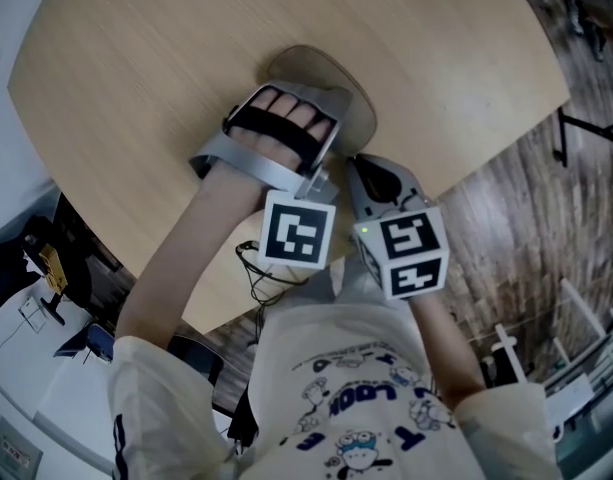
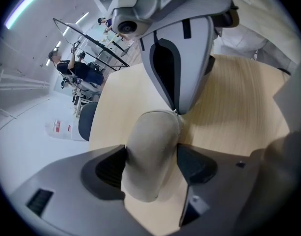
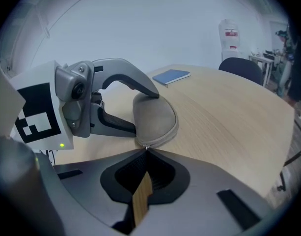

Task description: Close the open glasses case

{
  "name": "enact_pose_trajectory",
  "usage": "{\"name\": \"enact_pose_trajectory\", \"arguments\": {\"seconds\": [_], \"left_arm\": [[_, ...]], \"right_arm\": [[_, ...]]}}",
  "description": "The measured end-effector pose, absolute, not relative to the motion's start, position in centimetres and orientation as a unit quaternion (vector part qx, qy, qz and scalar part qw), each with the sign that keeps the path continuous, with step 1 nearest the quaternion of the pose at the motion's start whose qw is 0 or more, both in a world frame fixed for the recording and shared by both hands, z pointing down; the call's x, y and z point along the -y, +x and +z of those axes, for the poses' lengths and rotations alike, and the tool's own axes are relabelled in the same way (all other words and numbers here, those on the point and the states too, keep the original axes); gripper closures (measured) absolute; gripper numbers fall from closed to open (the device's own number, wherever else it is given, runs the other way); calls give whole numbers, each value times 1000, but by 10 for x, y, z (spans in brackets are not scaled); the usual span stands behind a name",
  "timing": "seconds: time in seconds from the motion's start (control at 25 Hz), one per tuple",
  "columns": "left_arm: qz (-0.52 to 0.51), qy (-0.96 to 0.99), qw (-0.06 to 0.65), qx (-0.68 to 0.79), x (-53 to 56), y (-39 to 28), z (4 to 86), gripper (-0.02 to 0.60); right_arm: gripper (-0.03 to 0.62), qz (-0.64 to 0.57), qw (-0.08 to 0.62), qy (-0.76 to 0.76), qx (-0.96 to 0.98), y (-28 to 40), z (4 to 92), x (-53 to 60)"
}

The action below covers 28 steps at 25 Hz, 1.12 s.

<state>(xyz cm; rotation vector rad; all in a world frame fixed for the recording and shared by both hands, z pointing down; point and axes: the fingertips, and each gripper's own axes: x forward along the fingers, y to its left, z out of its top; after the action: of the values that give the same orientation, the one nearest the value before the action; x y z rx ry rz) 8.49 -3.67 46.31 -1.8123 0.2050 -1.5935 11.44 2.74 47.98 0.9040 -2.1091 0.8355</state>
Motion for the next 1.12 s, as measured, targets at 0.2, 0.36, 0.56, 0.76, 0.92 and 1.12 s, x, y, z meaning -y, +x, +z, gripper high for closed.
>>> {"name": "enact_pose_trajectory", "arguments": {"seconds": [0.2, 0.36, 0.56, 0.76, 0.92, 1.12], "left_arm": [[-612, -675, 408, -60, 38, 83, 461, 261], [-603, -689, 397, -57, 37, 87, 460, 264], [-590, -697, 403, -52, 35, 86, 461, 272], [-586, -706, 394, -52, 34, 87, 460, 275], [-579, -714, 390, -51, 35, 88, 460, 278], [-572, -721, 387, -54, 36, 90, 462, 279]], "right_arm": [[597, 330, 338, 342, 812, 120, 475, -27], [597, 335, 336, 346, 810, 132, 473, -20], [597, 330, 342, 343, 811, 149, 476, 1], [597, 309, 359, 319, 821, 156, 476, 26], [597, 283, 379, 290, 832, 157, 476, 41], [597, 269, 393, 247, 844, 151, 477, 59]]}}
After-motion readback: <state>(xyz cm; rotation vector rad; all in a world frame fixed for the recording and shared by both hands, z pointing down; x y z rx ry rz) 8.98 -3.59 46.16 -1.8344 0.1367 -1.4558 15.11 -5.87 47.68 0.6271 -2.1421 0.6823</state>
